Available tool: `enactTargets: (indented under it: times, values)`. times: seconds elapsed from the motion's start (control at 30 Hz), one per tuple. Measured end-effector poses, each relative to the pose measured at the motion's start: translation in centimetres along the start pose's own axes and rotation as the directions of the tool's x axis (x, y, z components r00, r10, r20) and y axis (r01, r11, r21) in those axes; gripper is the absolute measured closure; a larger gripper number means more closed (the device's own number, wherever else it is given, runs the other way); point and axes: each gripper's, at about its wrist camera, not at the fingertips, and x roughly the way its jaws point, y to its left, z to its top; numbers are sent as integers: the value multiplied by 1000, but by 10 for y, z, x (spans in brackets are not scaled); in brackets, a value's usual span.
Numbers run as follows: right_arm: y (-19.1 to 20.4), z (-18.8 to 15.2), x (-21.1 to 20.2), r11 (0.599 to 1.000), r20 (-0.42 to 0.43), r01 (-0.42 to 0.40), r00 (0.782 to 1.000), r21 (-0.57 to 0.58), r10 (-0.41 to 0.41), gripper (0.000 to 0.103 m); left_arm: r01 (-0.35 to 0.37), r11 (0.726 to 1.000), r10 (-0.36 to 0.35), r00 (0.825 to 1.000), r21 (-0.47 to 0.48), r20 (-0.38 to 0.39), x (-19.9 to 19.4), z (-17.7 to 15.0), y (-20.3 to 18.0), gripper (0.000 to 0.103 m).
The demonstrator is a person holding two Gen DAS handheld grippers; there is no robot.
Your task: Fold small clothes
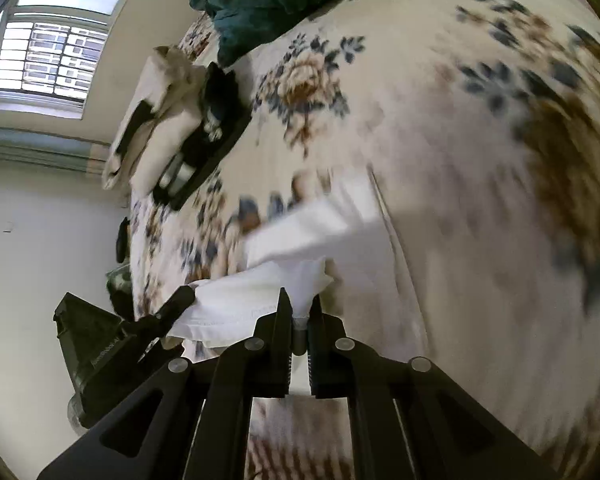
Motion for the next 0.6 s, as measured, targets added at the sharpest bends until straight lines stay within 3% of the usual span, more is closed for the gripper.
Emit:
enactTargets:
  times: [0.03, 0.1, 0.17, 0.27, 0.43, 0.47, 0.5, 0.53, 0.57, 0.6]
  values:
    - [-3, 30, 19, 1000, -2, -2, 1000, 13, 2, 95, 24, 999, -23, 1000, -25, 13, -1, 9, 6, 54]
    - [-4, 41, 25, 1000, -15, -9, 1000, 26, 9, 85, 42, 998, -41, 999, -54, 34, -9, 18, 16, 42]
    - [-10, 52, 28, 998, -7, -11, 1000, 57, 11, 51, 12, 999, -10, 999, -46, 40, -17, 18, 24, 41]
    - [-19, 47, 23, 997, 13, 49, 999, 65, -50, 49, -109, 991, 110, 994, 73, 0, -14, 12, 23, 41]
    - [-46, 33, 59, 983, -87, 138, 988, 119, -128, 49, -203, 958, 225, 970, 204, -89, 30, 12, 20, 41]
    - [-48, 33, 65, 983, -95, 138, 987, 123, -127, 49, -211, 954, 235, 967, 213, -94, 37, 15, 20, 45]
    - [-48, 33, 65, 983, -95, 138, 987, 123, -127, 49, -211, 950, 237, 967, 230, -94, 44, 19, 19, 62]
    - [-48, 39, 81, 983, -105, 134, 987, 129, -121, 56, -209, 946, 237, 967, 248, -88, 46, 23, 18, 74]
    - [-48, 41, 85, 982, -106, 137, 987, 126, -124, 84, -222, 938, 250, 965, 265, -79, 47, 27, 18, 81]
    - [-48, 41, 85, 982, -106, 137, 987, 126, -124, 99, -233, 932, 262, 962, 277, -73, 46, 31, 19, 81]
